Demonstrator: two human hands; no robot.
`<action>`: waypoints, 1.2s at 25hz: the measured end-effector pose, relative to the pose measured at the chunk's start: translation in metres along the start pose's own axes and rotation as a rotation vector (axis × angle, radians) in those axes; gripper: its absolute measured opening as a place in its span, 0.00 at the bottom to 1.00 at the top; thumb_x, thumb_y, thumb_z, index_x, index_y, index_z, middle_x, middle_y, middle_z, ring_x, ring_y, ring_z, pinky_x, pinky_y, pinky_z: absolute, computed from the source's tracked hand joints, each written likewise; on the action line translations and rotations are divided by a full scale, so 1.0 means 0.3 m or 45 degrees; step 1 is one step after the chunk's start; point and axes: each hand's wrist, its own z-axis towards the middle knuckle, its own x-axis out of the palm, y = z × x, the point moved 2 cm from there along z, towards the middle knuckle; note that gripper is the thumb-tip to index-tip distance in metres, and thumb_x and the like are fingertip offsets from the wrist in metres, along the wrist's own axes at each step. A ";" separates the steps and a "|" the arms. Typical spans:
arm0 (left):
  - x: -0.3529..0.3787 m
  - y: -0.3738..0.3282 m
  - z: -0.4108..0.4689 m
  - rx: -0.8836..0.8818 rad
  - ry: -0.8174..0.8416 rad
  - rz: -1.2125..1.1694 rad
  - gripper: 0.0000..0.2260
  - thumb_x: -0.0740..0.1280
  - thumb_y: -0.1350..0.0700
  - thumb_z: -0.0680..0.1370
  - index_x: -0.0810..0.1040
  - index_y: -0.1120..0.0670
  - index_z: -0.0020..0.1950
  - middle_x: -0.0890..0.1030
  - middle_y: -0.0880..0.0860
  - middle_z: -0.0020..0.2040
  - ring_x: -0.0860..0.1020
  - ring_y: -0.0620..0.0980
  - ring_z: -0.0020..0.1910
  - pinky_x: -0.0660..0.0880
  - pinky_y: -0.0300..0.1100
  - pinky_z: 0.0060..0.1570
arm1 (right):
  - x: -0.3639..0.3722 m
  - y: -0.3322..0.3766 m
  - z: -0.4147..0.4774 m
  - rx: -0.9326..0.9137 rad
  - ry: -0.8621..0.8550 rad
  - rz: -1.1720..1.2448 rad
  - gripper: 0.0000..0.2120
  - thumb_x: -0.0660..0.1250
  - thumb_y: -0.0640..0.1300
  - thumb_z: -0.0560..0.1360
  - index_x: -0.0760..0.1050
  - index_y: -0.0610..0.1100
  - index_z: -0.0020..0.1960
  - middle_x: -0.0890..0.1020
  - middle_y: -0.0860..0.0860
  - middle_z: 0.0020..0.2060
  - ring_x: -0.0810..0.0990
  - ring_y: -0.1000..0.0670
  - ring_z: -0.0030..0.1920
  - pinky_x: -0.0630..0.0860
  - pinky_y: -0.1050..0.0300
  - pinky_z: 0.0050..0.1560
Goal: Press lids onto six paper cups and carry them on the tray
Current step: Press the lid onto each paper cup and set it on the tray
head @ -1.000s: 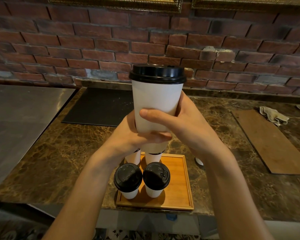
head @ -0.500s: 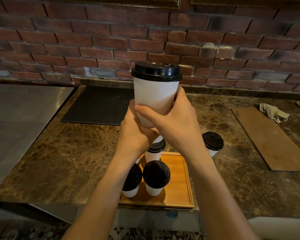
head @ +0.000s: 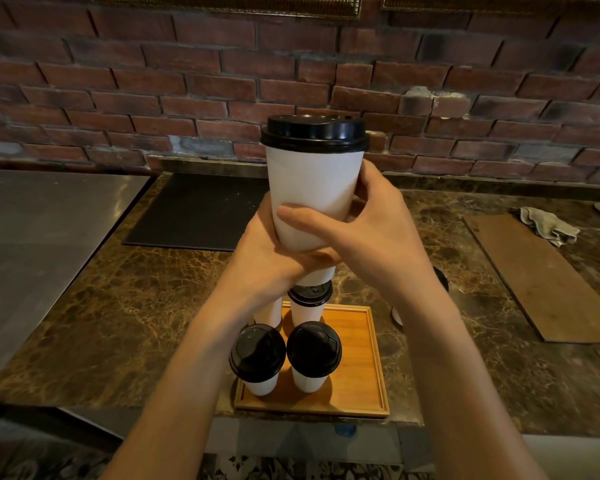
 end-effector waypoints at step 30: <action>0.005 0.001 -0.026 -0.031 0.086 -0.130 0.35 0.77 0.51 0.58 0.71 0.51 0.63 0.81 0.45 0.53 0.79 0.39 0.54 0.76 0.29 0.44 | -0.017 -0.005 -0.040 0.067 0.083 0.117 0.37 0.80 0.51 0.64 0.68 0.51 0.68 0.78 0.57 0.57 0.77 0.59 0.58 0.80 0.54 0.55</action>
